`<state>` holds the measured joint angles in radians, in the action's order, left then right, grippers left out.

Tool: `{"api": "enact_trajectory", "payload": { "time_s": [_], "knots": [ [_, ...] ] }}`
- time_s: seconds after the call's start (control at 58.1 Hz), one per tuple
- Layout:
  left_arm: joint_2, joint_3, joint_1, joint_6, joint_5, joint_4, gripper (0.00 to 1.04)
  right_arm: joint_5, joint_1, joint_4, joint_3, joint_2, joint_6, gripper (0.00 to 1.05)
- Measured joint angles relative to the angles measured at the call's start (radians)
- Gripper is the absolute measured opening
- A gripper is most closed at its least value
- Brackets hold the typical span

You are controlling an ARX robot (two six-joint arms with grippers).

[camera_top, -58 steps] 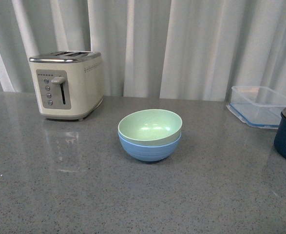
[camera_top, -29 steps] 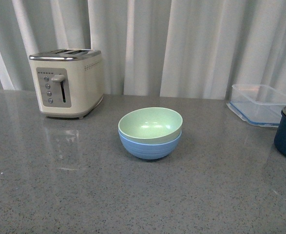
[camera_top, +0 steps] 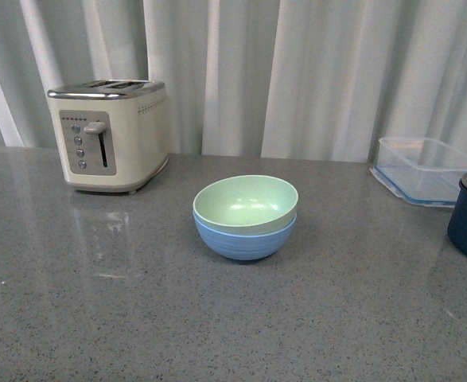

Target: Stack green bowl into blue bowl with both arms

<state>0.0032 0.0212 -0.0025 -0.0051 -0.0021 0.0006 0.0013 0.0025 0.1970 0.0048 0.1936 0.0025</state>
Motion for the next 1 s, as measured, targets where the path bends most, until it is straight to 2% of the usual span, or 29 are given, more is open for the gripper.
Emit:
{"api": "enact_trajectory", "payload": {
  "time_s": [0.086, 0.172, 0.362, 0.654, 0.792, 0.844, 0.896, 0.999],
  "knots": [
    [0.0, 0.0, 0.0, 0.0, 0.0, 0.0, 0.98, 0.0, 0.0, -0.027, 0.0, -0.026, 0.0, 0.01],
    [0.0, 0.0, 0.0, 0.0, 0.0, 0.0, 0.98, -0.002, 0.0, -0.179, 0.001, -0.142, 0.0, 0.01],
    [0.0, 0.0, 0.0, 0.0, 0.0, 0.0, 0.98, -0.002, 0.0, -0.195, 0.001, -0.189, 0.0, 0.01],
    [0.0, 0.0, 0.0, 0.0, 0.0, 0.0, 0.98, -0.002, 0.0, -0.195, 0.001, -0.189, -0.002, 0.49],
    [0.0, 0.0, 0.0, 0.0, 0.0, 0.0, 0.98, -0.003, 0.0, -0.195, 0.001, -0.189, -0.002, 0.83],
    [0.0, 0.0, 0.0, 0.0, 0.0, 0.0, 0.98, -0.002, 0.0, -0.195, 0.001, -0.189, -0.002, 0.92],
    [0.0, 0.0, 0.0, 0.0, 0.0, 0.0, 0.98, -0.002, 0.0, -0.195, 0.001, -0.189, 0.0, 0.97],
    [0.0, 0.0, 0.0, 0.0, 0.0, 0.0, 0.98, -0.003, 0.0, -0.195, 0.001, -0.189, -0.001, 0.94]
  ]
}}
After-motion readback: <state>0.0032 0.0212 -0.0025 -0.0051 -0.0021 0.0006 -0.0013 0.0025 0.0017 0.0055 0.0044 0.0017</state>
